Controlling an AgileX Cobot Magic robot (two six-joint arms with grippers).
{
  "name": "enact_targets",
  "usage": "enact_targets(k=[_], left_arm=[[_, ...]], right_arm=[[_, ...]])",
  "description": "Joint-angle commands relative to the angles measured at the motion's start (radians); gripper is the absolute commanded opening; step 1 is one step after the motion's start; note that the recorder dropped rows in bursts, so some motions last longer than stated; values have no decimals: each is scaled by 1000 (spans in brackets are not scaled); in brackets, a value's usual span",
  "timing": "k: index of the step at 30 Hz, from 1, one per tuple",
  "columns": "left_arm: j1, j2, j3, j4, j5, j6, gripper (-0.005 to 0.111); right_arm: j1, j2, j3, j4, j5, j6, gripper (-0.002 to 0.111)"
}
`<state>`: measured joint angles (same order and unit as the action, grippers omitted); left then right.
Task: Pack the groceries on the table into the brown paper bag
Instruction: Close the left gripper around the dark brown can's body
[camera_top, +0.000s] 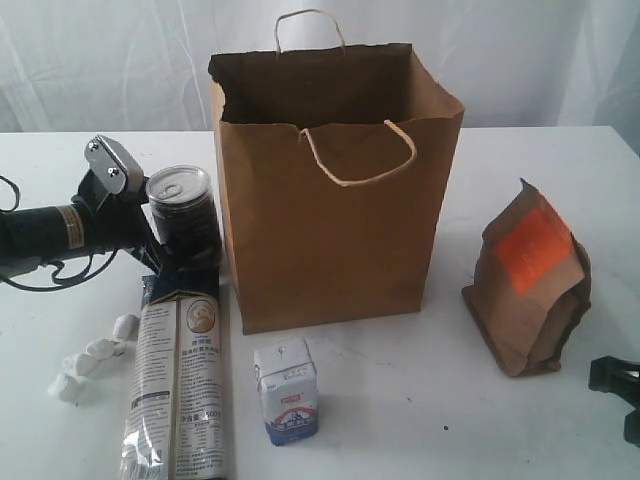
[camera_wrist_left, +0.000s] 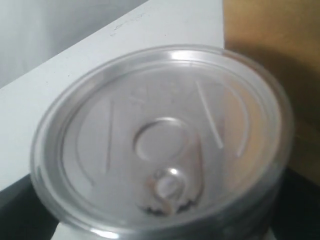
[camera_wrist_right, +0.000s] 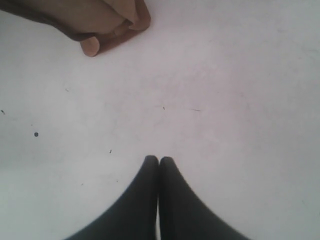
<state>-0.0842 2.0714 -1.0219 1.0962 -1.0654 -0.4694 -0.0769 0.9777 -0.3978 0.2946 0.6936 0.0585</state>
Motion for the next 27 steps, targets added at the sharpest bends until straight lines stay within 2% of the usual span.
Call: enact_targets(k=[1, 4, 8, 10, 16, 22, 27], left_arm=[[-2, -1, -5, -12, 59, -1, 88], [-2, -1, -5, -12, 65, -1, 62], [-2, -1, -5, -12, 63, -1, 15], [-2, -1, -5, -9, 50, 1, 0], [0, -1, -5, -9, 16, -11, 0], [2, -10, -5, -28, -98, -110, 0], [2, -47, -5, -28, -82, -142, 0]], right_arm=[[0, 1, 2, 1, 2, -13, 0], [0, 1, 2, 1, 2, -13, 0], [0, 1, 2, 1, 2, -13, 0], [0, 1, 2, 4, 1, -13, 0], [0, 1, 2, 8, 1, -13, 0], [0, 1, 2, 8, 1, -13, 0], [0, 1, 2, 8, -1, -13, 0]])
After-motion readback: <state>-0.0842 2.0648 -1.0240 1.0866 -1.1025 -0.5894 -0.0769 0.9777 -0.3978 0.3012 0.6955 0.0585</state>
